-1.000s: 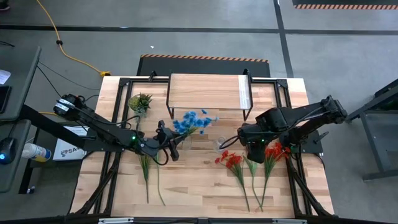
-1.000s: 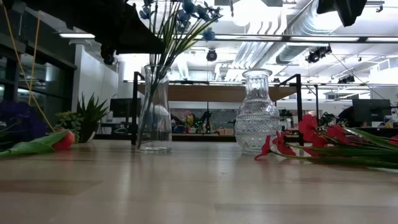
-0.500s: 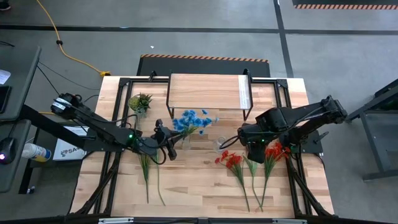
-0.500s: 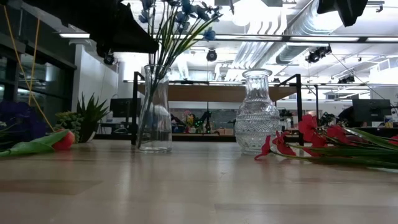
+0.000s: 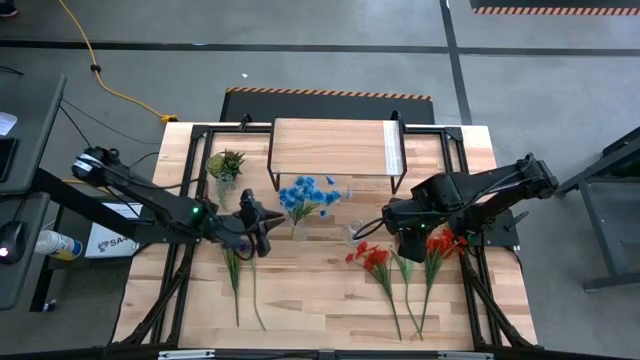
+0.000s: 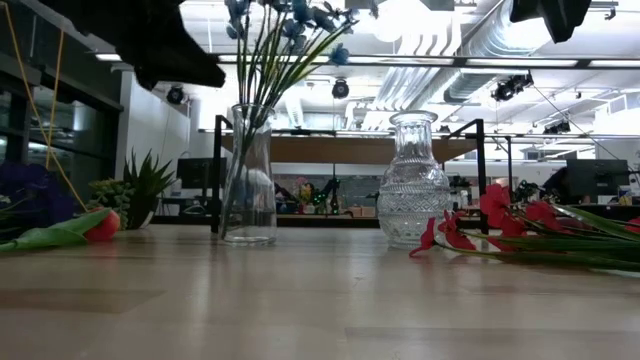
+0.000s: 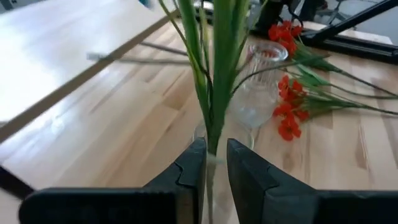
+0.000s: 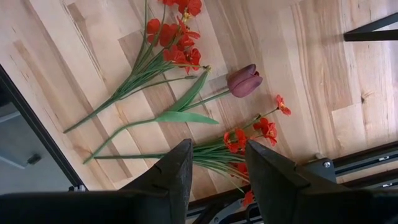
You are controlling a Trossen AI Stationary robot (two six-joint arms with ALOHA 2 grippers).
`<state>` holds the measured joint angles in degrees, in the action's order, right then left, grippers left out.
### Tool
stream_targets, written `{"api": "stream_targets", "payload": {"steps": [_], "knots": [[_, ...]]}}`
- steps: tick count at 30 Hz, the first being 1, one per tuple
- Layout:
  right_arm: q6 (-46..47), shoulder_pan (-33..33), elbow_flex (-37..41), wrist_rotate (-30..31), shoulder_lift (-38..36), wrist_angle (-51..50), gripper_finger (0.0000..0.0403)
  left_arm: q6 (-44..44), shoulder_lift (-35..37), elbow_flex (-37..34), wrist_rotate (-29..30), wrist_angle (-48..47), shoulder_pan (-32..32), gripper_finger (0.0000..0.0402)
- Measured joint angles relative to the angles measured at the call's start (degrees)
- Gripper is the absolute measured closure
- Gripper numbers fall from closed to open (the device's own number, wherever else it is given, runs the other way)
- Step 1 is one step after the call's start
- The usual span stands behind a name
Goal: Pick and place flowers into a vace then onto a shelf
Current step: Put the purple flower into the left transparent crystal vase
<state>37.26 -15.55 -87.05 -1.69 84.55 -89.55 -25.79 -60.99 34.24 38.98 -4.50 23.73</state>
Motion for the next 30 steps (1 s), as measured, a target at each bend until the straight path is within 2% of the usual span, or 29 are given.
{"api": "stream_targets", "payload": {"steps": [3,7,15,21,24,30], "knots": [[0.0,0.02,0.0,0.02,0.0,0.0,0.0263,-2.01,1.24,0.0,-2.54,-2.85,-0.02,0.0302],[0.21,0.0,0.0,0.1,0.0,0.0,0.0263,-7.58,2.82,0.0,-9.87,-7.04,0.0,0.0302],[-0.03,0.0,0.0,2.78,0.0,0.01,0.0263,-23.33,4.7,0.0,-25.52,-17.56,0.0,0.0302],[-0.13,0.0,0.0,2.82,0.0,0.01,0.0263,-39.68,4.7,0.0,-36.54,-26.0,2.04,0.0302],[-0.22,0.01,0.0,2.84,0.0,0.01,0.0263,-49.8,4.7,0.0,-38.89,-29.45,5.37,0.0302],[-0.22,0.01,0.0,3.71,0.0,0.01,0.0263,-69.37,4.65,0.0,-38.41,-32.18,14.34,0.0302]]}}
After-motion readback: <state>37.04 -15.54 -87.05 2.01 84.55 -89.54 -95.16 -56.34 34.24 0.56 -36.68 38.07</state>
